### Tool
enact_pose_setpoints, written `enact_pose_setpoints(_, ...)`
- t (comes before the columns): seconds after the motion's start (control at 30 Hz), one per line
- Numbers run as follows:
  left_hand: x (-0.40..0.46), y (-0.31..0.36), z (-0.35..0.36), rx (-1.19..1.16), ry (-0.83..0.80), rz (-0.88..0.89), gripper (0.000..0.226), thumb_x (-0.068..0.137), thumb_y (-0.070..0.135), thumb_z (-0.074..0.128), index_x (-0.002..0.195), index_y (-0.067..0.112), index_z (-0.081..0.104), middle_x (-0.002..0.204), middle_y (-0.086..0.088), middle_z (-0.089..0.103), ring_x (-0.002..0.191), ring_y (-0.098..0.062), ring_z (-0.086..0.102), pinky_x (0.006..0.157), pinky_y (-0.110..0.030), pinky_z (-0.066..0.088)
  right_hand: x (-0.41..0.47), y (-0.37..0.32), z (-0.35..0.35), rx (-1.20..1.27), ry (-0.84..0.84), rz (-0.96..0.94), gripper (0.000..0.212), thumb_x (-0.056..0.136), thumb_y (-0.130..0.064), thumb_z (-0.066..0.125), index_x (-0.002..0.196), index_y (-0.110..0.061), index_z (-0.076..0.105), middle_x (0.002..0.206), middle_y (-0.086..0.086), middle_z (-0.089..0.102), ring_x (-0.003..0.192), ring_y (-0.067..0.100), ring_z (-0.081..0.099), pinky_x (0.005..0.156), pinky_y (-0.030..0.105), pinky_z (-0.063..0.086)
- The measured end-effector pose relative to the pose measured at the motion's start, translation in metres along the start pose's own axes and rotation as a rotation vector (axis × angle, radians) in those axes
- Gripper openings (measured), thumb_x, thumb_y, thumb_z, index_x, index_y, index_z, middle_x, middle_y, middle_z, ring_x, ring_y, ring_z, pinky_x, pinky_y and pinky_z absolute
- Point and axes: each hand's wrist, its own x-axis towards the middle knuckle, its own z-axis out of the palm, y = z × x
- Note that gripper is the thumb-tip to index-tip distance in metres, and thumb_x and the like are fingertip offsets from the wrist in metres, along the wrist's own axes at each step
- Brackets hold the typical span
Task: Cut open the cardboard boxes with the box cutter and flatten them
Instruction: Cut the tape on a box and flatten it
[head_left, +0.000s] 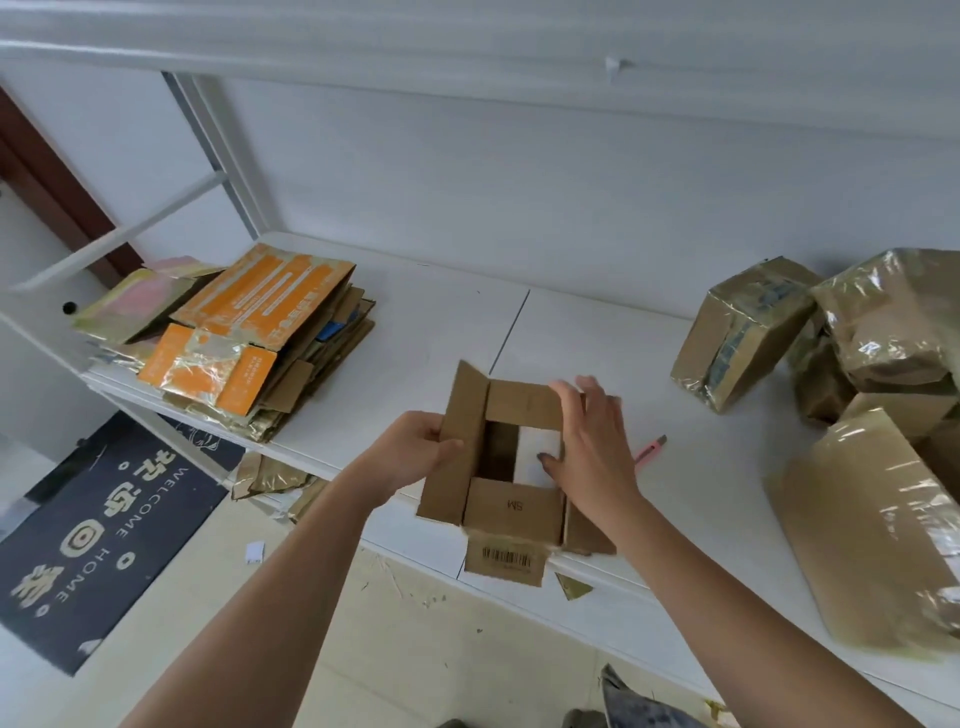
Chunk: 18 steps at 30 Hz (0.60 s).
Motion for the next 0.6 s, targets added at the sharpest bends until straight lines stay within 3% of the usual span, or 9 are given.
enact_pose_setpoints(0.07, -0.004, 0.013, -0.003, 0.065, -0.021, 0.063, 0.025, 0.097, 0.015, 0.058, 0.076, 0.027, 0.065, 0.066, 0.02, 0.067, 0.069, -0.006, 0.065, 0.062, -0.018, 0.048, 0.014, -0.009, -0.011, -0.146, 0.035, -0.017, 0.082, 0.08, -0.027, 0.079, 0.146, -0.024, 0.03, 0.149, 0.013, 0.038, 0.143, 0.033, 0.032, 0.116, 0.055, 0.022)
enact_pose_setpoints(0.13, -0.003, 0.022, -0.009, 0.145, 0.046, 0.127, 0.025, 0.096, 0.014, 0.059, 0.075, 0.027, 0.064, 0.057, 0.017, 0.058, 0.066, -0.008, 0.059, 0.056, -0.014, 0.042, 0.026, -0.013, -0.02, -0.119, 0.024, -0.016, 0.065, 0.089, -0.025, 0.07, 0.145, -0.026, 0.037, 0.139, 0.006, 0.054, 0.133, 0.028, 0.048, 0.112, 0.054, 0.031)
enact_pose_setpoints(0.2, 0.0, 0.027, -0.017, 0.23, 0.253, 0.141, 0.007, 0.093, 0.017, 0.064, 0.096, 0.018, 0.07, 0.074, 0.006, 0.06, 0.083, -0.018, 0.059, 0.064, -0.02, 0.041, 0.033, -0.016, -0.029, 0.122, -0.01, 0.039, 0.031, 0.099, -0.023, 0.055, 0.13, -0.023, 0.057, 0.108, 0.003, 0.07, 0.099, 0.027, 0.067, 0.085, 0.04, 0.052)
enact_pose_setpoints(0.23, 0.003, 0.026, -0.021, 0.257, 0.382, 0.122, 0.021, 0.091, 0.02, 0.069, 0.112, 0.019, 0.068, 0.092, 0.003, 0.065, 0.095, -0.02, 0.06, 0.07, -0.023, 0.043, 0.037, -0.017, -0.032, 0.265, -0.051, 0.106, 0.018, 0.102, -0.024, 0.049, 0.11, -0.02, 0.065, 0.089, 0.003, 0.069, 0.084, 0.029, 0.065, 0.067, 0.033, 0.05)
enact_pose_setpoints(0.3, 0.003, 0.022, -0.025, 0.261, 0.589, 0.099, 0.05, 0.086, 0.028, 0.074, 0.132, 0.023, 0.056, 0.125, 0.001, 0.061, 0.114, -0.021, 0.055, 0.086, -0.032, 0.047, 0.043, -0.016, -0.035, 0.409, -0.085, 0.222, 0.03, 0.104, -0.023, 0.042, 0.078, -0.013, 0.055, 0.07, 0.003, 0.056, 0.073, 0.029, 0.056, 0.057, 0.033, 0.035)
enact_pose_setpoints(0.4, 0.001, 0.013, -0.022, 0.249, 0.689, 0.079, 0.078, 0.083, 0.043, 0.074, 0.147, 0.021, 0.036, 0.143, -0.002, 0.047, 0.131, -0.024, 0.044, 0.106, -0.043, 0.041, 0.043, -0.017, -0.038, 0.533, -0.071, 0.351, 0.032, 0.104, -0.02, 0.04, 0.077, -0.006, 0.049, 0.067, 0.004, 0.048, 0.068, 0.026, 0.053, 0.053, 0.028, 0.039)
enact_pose_setpoints(0.43, 0.001, 0.01, -0.018, 0.224, 0.659, 0.04, 0.086, 0.081, 0.048, 0.074, 0.149, 0.019, 0.03, 0.146, -0.003, 0.044, 0.133, -0.024, 0.042, 0.106, -0.044, 0.04, 0.042, -0.017, -0.038, 0.61, -0.058, 0.39, 0.032, 0.104, -0.02, 0.04, 0.075, -0.006, 0.048, 0.065, 0.004, 0.046, 0.062, 0.023, 0.052, 0.052, 0.024, 0.045)
enact_pose_setpoints(0.5, 0.004, 0.006, -0.009, 0.207, 0.588, -0.04, 0.096, 0.078, 0.055, 0.074, 0.15, 0.017, 0.024, 0.142, -0.004, 0.043, 0.128, -0.023, 0.044, 0.1, -0.041, 0.043, 0.041, -0.02, -0.039, 0.677, -0.035, 0.426, 0.035, 0.103, -0.02, 0.041, 0.07, -0.009, 0.043, 0.062, 0.003, 0.042, 0.055, 0.018, 0.047, 0.056, 0.031, 0.05)
enact_pose_setpoints(0.6, 0.009, 0.005, 0.0, 0.316, 0.616, -0.101, 0.083, 0.075, 0.059, 0.073, 0.134, 0.015, 0.036, 0.116, 0.001, 0.047, 0.102, -0.019, 0.049, 0.079, -0.034, 0.042, 0.04, -0.025, -0.041, 0.559, 0.007, 0.33, 0.04, 0.103, -0.018, 0.042, 0.064, -0.011, 0.035, 0.057, 0.004, 0.038, 0.054, 0.019, 0.038, 0.048, 0.025, 0.028)
